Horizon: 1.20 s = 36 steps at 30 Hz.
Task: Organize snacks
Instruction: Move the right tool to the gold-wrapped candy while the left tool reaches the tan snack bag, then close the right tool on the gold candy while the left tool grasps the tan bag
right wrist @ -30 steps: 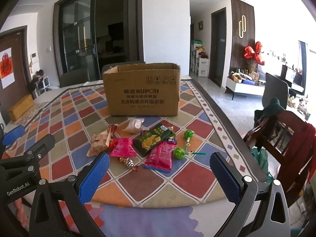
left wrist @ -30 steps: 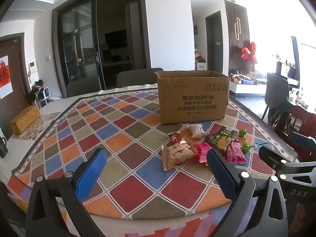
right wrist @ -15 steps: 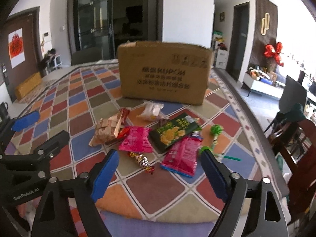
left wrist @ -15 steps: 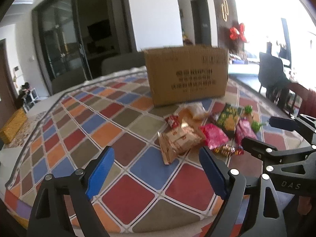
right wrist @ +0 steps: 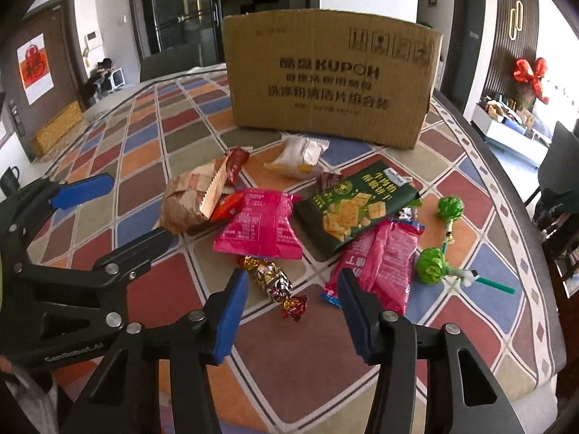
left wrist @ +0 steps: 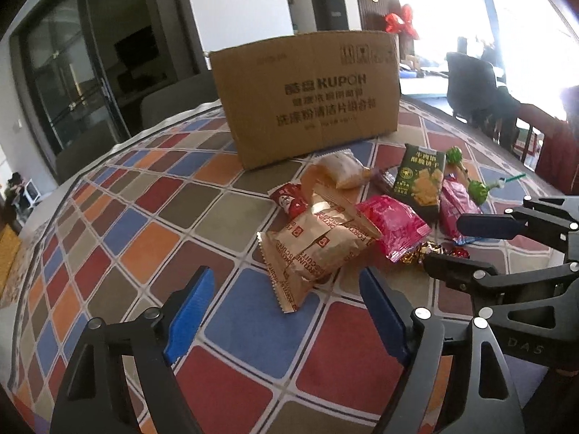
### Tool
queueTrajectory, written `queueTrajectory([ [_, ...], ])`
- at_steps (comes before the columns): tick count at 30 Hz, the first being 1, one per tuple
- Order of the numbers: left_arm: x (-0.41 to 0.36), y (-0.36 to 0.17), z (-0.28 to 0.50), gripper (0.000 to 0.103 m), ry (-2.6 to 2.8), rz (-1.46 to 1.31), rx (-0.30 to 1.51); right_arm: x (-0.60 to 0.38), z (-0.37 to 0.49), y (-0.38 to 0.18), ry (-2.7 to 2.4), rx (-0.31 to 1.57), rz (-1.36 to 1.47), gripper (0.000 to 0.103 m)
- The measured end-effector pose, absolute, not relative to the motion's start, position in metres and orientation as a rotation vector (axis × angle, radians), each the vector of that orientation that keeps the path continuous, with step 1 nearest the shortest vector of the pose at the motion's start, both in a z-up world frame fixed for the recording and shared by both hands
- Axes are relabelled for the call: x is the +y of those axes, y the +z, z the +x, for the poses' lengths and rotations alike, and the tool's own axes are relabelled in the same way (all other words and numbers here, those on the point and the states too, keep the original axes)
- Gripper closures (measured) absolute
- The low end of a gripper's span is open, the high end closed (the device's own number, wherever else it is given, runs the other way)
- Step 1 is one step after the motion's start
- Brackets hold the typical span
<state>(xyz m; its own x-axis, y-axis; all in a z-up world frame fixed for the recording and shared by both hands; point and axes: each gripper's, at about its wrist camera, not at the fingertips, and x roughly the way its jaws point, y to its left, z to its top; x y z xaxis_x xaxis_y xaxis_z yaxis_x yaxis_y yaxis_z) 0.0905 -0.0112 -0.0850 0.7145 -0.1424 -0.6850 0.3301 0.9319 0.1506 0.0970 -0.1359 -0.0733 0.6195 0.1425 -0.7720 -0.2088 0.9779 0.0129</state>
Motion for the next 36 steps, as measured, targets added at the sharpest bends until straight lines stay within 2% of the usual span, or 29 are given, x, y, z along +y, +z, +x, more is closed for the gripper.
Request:
queueTrajectory([
  [8,-0.021,-0.094,0.106,0.025,-0.301,0.309,0.743,-0.130,0.102,-0.081,0.230,0.897,-0.103,0.060],
  [12,-0.027,-0.097,0.112,0.028,-0.314,0.313,0.742,-0.127,0.102,-0.082,0.236,0.889,-0.124,0.070],
  [14,-0.028,-0.097,0.115,0.033,-0.324,0.311,0.746,-0.129,0.103,-0.083,0.239,0.897,-0.109,0.070],
  [16,-0.029,-0.097,0.114,0.046,-0.334,0.308,0.745,-0.131,0.104,-0.084,0.244,0.902,-0.094,0.073],
  [20,-0.028,-0.096,0.113,0.056,-0.352,0.285,0.755,-0.131,0.103,-0.082,0.245,0.896,-0.089,0.077],
  [23,-0.025,-0.095,0.112,0.057,-0.353,0.246,0.770,-0.133,0.103,-0.082,0.247,0.900,-0.067,0.079],
  [24,-0.023,-0.094,0.111,0.058,-0.349,0.232,0.774,-0.134,0.103,-0.082,0.248,0.901,-0.059,0.085],
  [36,-0.014,-0.075,0.089,0.058,-0.306,0.142,0.759,-0.140,0.090,-0.064,0.244,0.854,-0.025,0.085],
])
